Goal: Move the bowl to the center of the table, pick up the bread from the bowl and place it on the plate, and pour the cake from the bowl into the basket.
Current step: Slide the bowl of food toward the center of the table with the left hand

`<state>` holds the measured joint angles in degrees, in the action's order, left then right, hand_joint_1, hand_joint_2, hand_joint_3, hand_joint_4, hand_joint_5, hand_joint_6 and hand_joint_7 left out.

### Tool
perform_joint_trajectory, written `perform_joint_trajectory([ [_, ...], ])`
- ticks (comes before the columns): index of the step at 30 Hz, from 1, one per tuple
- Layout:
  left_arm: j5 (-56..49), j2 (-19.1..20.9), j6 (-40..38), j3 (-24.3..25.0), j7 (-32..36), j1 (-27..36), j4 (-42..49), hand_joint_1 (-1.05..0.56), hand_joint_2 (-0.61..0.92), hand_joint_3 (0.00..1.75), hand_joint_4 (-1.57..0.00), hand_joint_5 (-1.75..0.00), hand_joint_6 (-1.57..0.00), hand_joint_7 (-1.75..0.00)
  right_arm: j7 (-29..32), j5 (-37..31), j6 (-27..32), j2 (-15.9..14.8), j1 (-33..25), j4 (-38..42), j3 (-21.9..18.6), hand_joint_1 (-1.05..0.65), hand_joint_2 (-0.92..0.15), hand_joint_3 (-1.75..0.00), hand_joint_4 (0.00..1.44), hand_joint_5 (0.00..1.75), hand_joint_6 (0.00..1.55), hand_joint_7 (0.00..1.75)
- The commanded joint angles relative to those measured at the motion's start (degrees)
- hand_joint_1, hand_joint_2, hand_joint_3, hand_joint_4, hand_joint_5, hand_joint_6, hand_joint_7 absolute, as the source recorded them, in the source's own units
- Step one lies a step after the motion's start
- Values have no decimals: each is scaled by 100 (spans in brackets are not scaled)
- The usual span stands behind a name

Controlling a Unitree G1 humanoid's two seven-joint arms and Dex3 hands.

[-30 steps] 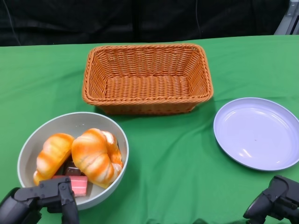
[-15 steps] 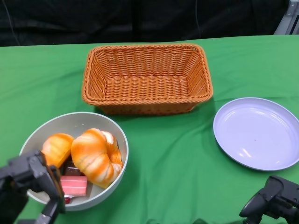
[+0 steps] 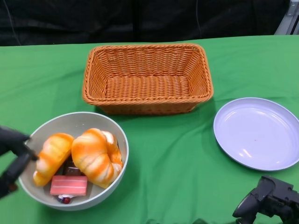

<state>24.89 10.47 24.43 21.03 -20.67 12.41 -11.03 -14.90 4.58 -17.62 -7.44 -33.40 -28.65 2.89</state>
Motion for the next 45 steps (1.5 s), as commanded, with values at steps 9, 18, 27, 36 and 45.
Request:
perform_joint_trajectory([
  [9, -566, 359, 473, 400, 171, -527, 870, -57, 92, 27, -60, -17, -67, 0, 48, 1, -67, -8, 9, 56, 15, -20, -57, -86, 72, 157, 70, 122],
  [18, -1591, 1036, -555, 136, 423, -995, 1899, -66, 92, 47, -23, 0, -23, 0, 152, -146, -99, 39, 54, 133, 134, -22, -59, -81, 72, 157, 70, 121],
  [27, -1986, 1380, -1497, -190, 393, -1065, 2353, -70, 92, 63, -9, 0, -9, 0, 171, -132, -55, 43, 68, 103, 239, -21, -62, -75, 72, 155, 69, 121],
  [36, -1859, 1528, -2616, -388, 94, -1092, 2200, -73, 92, 69, -4, 0, -7, 0, 249, -221, -81, 53, 68, 95, 320, -21, -62, -74, 72, 155, 70, 120],
  [45, -1708, 1713, -4099, -505, -72, -1059, 1647, -89, 92, 75, 0, 0, -3, 0, 279, -214, -71, 43, 79, 96, 355, -21, -62, -74, 72, 156, 71, 119],
])
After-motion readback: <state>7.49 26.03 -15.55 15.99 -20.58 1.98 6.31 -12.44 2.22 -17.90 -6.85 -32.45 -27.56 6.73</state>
